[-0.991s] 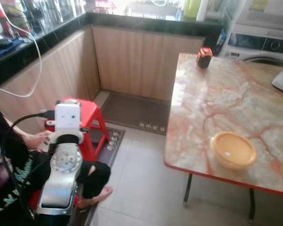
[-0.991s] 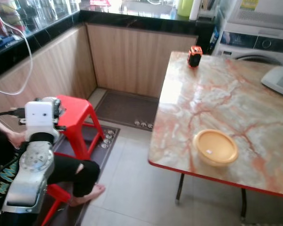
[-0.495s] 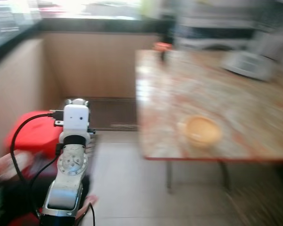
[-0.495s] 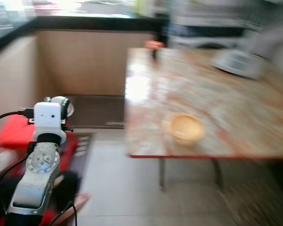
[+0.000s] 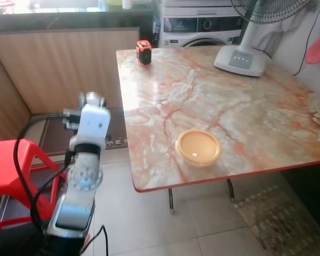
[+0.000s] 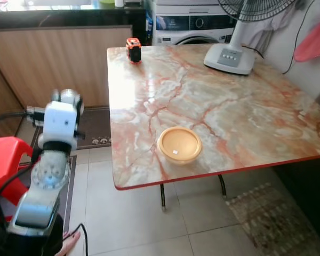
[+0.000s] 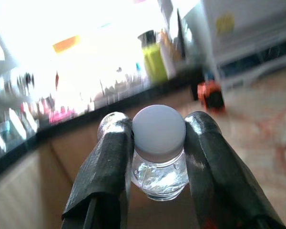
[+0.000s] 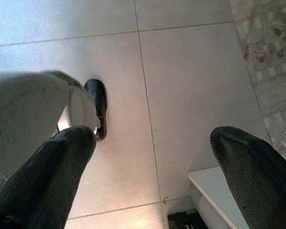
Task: Restocking fridge
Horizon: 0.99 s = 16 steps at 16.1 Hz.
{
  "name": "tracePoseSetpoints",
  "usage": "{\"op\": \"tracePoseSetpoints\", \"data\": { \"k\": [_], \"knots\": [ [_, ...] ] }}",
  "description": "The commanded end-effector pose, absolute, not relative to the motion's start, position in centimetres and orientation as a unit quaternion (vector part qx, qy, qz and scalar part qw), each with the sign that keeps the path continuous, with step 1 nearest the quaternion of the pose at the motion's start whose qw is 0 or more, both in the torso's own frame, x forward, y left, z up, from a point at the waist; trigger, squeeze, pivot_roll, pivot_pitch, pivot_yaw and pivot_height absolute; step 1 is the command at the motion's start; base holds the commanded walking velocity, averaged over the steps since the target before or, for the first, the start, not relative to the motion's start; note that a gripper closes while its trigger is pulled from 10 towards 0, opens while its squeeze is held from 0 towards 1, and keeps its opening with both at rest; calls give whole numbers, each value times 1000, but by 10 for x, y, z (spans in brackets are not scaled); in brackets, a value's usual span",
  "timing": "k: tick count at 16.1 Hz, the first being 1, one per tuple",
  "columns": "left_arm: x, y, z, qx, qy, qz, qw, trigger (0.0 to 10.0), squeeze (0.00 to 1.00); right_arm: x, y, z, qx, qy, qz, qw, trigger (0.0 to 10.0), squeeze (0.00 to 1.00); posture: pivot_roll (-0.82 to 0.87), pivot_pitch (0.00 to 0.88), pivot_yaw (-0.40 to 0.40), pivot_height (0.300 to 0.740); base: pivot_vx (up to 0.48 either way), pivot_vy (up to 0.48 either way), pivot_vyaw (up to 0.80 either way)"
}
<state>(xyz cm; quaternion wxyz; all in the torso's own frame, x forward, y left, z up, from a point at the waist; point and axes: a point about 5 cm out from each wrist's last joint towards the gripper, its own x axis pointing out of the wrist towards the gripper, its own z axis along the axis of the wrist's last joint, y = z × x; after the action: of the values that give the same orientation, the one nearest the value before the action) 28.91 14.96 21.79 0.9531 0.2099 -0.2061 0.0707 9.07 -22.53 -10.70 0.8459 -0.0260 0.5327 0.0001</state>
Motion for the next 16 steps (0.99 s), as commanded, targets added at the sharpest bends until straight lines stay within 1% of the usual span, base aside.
{"op": "tracePoseSetpoints", "data": {
  "k": [1, 2, 3, 4, 8, 11, 12, 16],
  "knots": [
    [285, 137, 232, 224, -251, 39, 941, 10000, 0, 86, -225, -108, -25, 539, 1, 842, 10000, 0, -12, 0, -18, 740, 0, 0, -800],
    [284, 129, 233, 233, -260, 10, 937, 10000, 0, 87, -225, -108, -25, 539, 1, 842, 10000, 0, -13, 0, -17, 740, 0, 0, -800],
    [281, 110, 231, 265, -276, -57, 922, 10000, 0, 87, -225, -108, -25, 539, 1, 842, 10000, 0, -11, 0, -17, 740, 0, 0, -800],
    [280, 106, 227, 268, -272, -71, 922, 10000, 0, 87, -225, -108, -25, 538, 1, 842, 10000, 0, -15, 0, -15, 740, 0, 0, -800],
    [280, 101, 224, 255, -264, -79, 927, 10000, 0, 87, -225, -108, -25, 539, 0, 842, 10000, 0, -12, 0, -18, 740, 0, 0, -800],
    [281, 102, 224, 261, -266, -77, 925, 10000, 0, 88, -225, -108, -26, 539, 1, 842, 10000, 0, -13, 0, -18, 740, 0, 0, 0],
    [281, 103, 225, 263, -267, -76, 924, 10000, 0, 88, -225, -108, -27, 539, 1, 842, 10000, 0, -13, 0, -17, 740, 0, 0, -800],
    [281, 104, 225, 265, -268, -74, 923, 10000, 0, 88, -225, -108, -28, 539, 1, 842, 10000, 0, -13, 0, -19, 740, 0, 0, 0]
  ]
}}
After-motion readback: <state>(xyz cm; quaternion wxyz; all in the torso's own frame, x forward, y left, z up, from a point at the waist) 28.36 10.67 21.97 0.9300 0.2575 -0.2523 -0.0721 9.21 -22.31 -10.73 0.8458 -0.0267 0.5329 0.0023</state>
